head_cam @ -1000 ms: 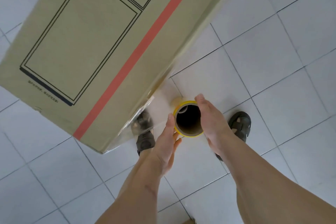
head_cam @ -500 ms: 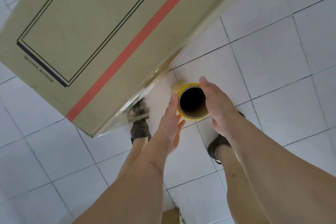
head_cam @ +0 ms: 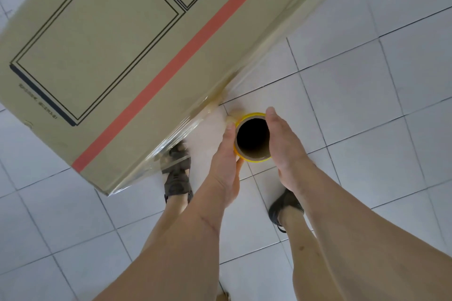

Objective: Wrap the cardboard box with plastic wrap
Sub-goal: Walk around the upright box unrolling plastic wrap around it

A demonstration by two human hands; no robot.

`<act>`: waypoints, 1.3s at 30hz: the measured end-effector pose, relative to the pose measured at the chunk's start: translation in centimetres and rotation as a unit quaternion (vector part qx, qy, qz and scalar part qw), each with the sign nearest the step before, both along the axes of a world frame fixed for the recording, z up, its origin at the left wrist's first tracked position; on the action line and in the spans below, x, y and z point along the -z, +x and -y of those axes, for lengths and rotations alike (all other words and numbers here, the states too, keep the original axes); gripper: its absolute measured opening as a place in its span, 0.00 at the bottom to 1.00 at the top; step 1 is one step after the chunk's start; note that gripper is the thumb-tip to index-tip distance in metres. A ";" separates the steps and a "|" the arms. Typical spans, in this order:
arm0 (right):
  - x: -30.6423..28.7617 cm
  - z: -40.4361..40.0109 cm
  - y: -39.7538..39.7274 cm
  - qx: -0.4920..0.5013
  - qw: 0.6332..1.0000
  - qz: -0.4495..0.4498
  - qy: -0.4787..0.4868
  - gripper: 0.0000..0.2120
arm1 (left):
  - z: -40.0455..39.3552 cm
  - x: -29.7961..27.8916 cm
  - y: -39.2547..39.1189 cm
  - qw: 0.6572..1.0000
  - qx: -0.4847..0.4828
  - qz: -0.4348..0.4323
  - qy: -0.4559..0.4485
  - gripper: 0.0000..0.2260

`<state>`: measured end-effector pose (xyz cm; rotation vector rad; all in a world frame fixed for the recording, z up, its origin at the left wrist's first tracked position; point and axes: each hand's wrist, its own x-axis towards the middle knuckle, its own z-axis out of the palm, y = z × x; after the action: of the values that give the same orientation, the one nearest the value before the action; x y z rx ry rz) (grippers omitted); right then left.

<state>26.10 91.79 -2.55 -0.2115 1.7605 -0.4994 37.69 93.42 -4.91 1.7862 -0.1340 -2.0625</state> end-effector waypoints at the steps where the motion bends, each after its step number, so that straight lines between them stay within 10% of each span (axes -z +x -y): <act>1: 0.0 0.0 0.0 0.009 1.000 0.011 0.018 0.25 | 0.3 -0.1 0.0 1.000 -0.001 -0.001 -0.001 0.22; 7: -0.6 1.7 -0.8 -0.005 1.000 -0.010 -0.021 0.12 | 0.8 -0.3 -0.5 0.999 0.014 -0.046 0.006 0.26; 18: 0.1 1.8 -2.2 0.055 0.998 -0.006 -0.019 0.13 | 3.9 -1.0 -2.8 0.999 -0.043 0.011 0.001 0.18; 27: -0.3 3.8 -4.1 0.010 0.998 -0.012 -0.054 0.16 | 3.2 -0.6 -4.0 0.998 0.008 -0.054 0.007 0.31; 34: 0.4 4.4 -4.2 0.045 0.999 -0.003 -0.008 0.25 | 4.8 -0.5 -4.7 1.000 -0.018 -0.004 -0.019 0.16; 39: -0.3 6.4 -5.9 0.032 0.999 -0.017 -0.039 0.10 | 5.3 -0.3 -5.6 0.999 0.000 -0.042 -0.013 0.26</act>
<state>20.19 85.41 -2.29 -0.2206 1.7865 -0.6137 32.06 88.13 -4.63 1.6798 -0.1362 -2.1220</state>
